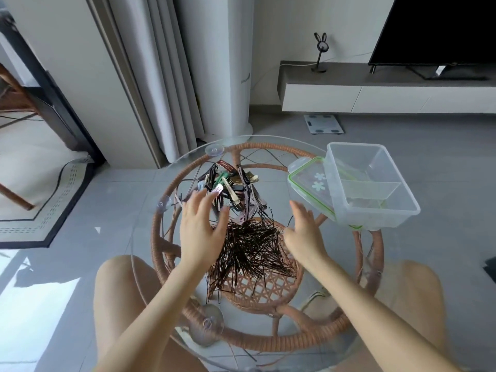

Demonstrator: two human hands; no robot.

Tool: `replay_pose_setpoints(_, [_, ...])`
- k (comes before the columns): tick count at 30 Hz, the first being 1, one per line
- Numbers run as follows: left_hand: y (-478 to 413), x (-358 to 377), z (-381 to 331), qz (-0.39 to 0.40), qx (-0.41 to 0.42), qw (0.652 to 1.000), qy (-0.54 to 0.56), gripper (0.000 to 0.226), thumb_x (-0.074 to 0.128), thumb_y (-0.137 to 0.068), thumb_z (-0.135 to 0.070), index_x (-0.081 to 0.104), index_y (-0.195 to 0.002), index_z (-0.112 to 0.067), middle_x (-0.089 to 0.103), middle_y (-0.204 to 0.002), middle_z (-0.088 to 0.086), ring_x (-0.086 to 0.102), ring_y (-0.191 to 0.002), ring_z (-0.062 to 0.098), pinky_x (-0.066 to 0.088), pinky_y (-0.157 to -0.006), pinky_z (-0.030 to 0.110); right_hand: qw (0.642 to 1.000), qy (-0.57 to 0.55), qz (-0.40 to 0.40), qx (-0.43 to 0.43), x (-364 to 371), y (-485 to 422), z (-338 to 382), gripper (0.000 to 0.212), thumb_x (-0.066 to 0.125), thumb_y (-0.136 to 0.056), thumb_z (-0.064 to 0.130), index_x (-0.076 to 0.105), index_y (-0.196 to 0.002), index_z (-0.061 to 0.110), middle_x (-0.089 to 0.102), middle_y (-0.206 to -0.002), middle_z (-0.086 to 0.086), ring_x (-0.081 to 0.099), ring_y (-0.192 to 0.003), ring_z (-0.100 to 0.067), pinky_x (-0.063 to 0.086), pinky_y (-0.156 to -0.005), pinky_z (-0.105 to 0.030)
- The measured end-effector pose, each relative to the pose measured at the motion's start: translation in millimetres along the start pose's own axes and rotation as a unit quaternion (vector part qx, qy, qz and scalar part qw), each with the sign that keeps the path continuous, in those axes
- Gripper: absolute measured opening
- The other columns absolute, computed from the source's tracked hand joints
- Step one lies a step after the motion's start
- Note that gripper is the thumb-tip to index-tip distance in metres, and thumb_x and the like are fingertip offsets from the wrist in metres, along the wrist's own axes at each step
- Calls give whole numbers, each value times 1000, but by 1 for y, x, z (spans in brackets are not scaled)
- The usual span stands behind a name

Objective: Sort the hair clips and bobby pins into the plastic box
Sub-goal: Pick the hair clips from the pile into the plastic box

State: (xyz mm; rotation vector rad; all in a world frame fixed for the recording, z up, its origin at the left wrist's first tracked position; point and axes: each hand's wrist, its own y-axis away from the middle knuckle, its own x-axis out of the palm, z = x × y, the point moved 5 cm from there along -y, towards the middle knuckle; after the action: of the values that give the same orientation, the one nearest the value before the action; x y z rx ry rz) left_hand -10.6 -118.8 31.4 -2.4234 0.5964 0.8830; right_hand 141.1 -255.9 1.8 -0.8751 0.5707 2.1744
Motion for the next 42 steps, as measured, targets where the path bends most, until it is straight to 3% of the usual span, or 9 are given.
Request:
replay_pose_setpoints(4, [-39,-3,36,-28,-85,993,-77,44,40,-91,-44,46,-129,-21,39,-143,11,32,-135,31,21,-113,54,993,48,25,-102,26,19,15,60,33,-90,3,13,-146,12,11,-155,-11,7,-144,-22,-1,-115,-27])
replay_pose_setpoints(9, [-68,17,56,77,-124,989,-33,54,38,-93,-44,30,-142,-22,22,-154,10,14,-144,29,11,-117,48,986,-99,82,-103,13,23,27,52,35,-89,6,35,-139,18,44,-143,-1,44,-127,-9,32,-111,-32])
replay_pose_setpoints(13, [-86,24,44,80,-99,991,37,54,41,-92,-45,33,-141,-23,28,-153,2,29,-139,21,24,-112,41,985,-138,4,-99,-14,-18,47,37,42,-94,16,46,-131,16,51,-136,1,51,-114,-5,34,-99,-19])
replay_pose_setpoints(23, [-142,51,45,201,-45,977,-51,74,28,-76,-64,38,-140,-27,27,-153,0,6,-146,23,-4,-117,42,995,26,44,-84,42,-132,95,52,35,-95,39,30,-139,11,28,-150,-11,17,-140,-30,15,-114,-46])
replay_pose_setpoints(27, [-140,54,39,201,-24,979,21,57,40,-84,-54,54,-128,-21,49,-140,0,26,-140,21,14,-116,39,990,15,71,-122,60,-130,102,40,41,-94,25,42,-133,20,36,-147,-9,26,-137,-31,29,-109,-44])
replay_pose_setpoints(30, [-129,51,37,153,-64,980,109,28,52,-90,-36,67,-107,-20,67,-112,-1,58,-110,18,43,-92,32,989,-58,51,-129,53,-118,100,27,45,-92,21,57,-116,20,61,-124,-4,51,-119,-24,44,-98,-39])
replay_pose_setpoints(34, [-118,46,27,118,-70,979,147,22,54,-88,-31,70,-94,-18,70,-88,-2,63,-84,16,47,-74,28,985,-76,27,-151,40,-101,96,25,47,-91,22,57,-114,21,67,-114,0,59,-108,-15,49,-92,-36])
replay_pose_setpoints(39, [-118,40,23,154,-67,971,170,27,52,-90,-35,68,-103,-18,69,-95,-1,62,-87,15,44,-72,23,944,71,-245,-210,-40,-61,86,30,52,-84,22,62,-109,9,70,-100,-10,65,-90,-28,53,-82,-42])
replay_pose_setpoints(42, [-119,37,22,181,-63,969,158,31,50,-91,-35,66,-111,-18,67,-107,-2,59,-98,14,42,-80,25,900,272,-334,-66,-103,-44,50,44,62,-78,30,55,-111,2,64,-96,-22,60,-84,-38,46,-71,-40])
